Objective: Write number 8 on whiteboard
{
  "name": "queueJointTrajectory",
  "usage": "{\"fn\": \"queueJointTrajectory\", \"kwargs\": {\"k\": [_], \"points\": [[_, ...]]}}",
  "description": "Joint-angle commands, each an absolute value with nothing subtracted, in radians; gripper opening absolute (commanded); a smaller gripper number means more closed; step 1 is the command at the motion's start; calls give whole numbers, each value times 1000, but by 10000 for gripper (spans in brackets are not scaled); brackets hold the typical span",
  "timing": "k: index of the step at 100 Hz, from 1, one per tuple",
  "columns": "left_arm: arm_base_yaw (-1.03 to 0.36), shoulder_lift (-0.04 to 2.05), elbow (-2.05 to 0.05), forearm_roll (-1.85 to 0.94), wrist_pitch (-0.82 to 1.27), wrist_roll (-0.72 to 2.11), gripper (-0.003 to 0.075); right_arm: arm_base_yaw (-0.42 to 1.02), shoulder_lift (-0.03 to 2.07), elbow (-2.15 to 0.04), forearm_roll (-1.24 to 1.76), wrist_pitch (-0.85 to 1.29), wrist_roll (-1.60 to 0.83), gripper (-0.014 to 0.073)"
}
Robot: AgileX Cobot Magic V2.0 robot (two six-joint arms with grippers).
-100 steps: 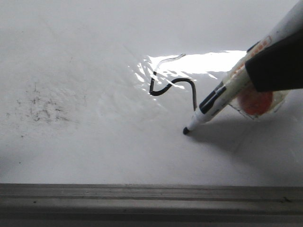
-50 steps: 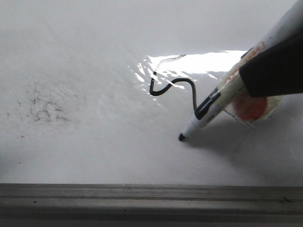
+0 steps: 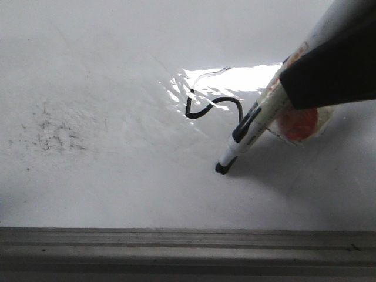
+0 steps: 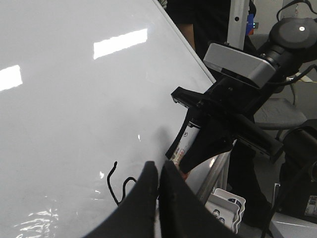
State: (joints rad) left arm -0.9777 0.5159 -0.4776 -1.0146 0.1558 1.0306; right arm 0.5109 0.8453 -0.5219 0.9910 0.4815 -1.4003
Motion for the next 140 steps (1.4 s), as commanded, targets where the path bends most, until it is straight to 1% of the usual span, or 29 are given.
{"fn": "queueJointTrajectory", "kwargs": {"k": [1, 78, 116, 140], "points": [[-975, 518, -507, -1034, 119, 1029, -20, 500, 856, -552, 965, 302, -1422, -43], [-975, 518, -507, -1039, 119, 1029, -20, 500, 856, -552, 967, 173, -1422, -43], [-975, 518, -507, -1039, 119, 1029, -20, 500, 856, -613, 1002, 165, -1422, -43], [-975, 518, -507, -1039, 119, 1029, -20, 500, 856, -614, 1002, 146, -1422, -43]]}}
